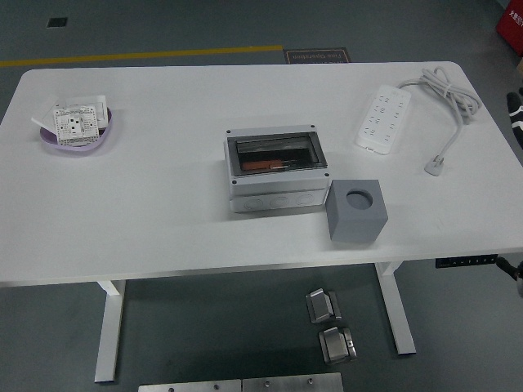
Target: Pick up the cylinder from the cube,place it in the box,flap close box
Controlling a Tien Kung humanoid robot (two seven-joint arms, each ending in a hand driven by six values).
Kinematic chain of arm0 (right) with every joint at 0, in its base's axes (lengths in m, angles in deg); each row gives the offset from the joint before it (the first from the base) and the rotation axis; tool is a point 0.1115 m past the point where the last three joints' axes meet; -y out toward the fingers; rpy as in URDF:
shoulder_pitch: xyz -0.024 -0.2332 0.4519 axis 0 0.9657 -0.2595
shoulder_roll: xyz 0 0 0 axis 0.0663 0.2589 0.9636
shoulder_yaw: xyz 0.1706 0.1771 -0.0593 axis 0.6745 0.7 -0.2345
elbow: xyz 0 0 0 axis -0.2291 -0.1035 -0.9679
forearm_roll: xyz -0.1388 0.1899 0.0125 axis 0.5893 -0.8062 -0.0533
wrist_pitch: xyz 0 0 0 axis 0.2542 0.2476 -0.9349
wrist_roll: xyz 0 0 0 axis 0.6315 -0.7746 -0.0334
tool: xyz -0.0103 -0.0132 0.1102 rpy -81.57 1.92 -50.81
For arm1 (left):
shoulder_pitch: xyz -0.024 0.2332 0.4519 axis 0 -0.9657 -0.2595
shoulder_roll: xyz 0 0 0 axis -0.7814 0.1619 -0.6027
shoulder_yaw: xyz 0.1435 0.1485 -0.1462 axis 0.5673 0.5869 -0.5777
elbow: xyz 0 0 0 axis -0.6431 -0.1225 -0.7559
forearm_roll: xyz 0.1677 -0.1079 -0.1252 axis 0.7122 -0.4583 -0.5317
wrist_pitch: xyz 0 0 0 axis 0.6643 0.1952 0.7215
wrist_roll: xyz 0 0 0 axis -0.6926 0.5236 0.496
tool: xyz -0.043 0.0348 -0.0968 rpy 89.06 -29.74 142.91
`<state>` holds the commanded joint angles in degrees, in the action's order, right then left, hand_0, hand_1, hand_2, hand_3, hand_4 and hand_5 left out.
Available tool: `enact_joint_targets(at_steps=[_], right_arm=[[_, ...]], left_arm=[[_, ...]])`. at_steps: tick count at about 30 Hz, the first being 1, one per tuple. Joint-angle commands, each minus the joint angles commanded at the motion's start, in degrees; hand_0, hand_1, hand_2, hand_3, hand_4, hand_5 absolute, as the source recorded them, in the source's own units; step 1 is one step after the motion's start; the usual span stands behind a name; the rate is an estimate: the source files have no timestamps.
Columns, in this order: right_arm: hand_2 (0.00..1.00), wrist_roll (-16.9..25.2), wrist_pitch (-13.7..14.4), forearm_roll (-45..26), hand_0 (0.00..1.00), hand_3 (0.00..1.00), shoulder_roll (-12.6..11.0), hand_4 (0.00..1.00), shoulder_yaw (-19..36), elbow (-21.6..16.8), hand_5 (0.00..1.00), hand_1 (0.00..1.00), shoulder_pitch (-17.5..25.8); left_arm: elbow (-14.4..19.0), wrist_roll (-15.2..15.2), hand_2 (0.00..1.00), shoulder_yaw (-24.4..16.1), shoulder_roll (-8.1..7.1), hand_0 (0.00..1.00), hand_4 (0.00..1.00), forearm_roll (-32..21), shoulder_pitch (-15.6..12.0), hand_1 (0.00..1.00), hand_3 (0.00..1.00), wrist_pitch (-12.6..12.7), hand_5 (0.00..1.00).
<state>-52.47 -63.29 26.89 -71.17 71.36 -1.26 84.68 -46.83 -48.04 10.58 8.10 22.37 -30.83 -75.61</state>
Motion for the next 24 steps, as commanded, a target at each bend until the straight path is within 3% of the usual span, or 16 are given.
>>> enact_joint_targets(at_steps=[24], right_arm=[[0.774, -0.1, -1.5, -4.0, 0.839, 0.826, -0.8, 0.857, -3.1, 1.7, 0.461, 0.754, -3.9]], left_arm=[[-0.2, 0.3, 0.601, 0.9, 0.05, 0.622, 0.672, -0.9, -2.0, 0.64, 0.629, 0.4, 0.26]])
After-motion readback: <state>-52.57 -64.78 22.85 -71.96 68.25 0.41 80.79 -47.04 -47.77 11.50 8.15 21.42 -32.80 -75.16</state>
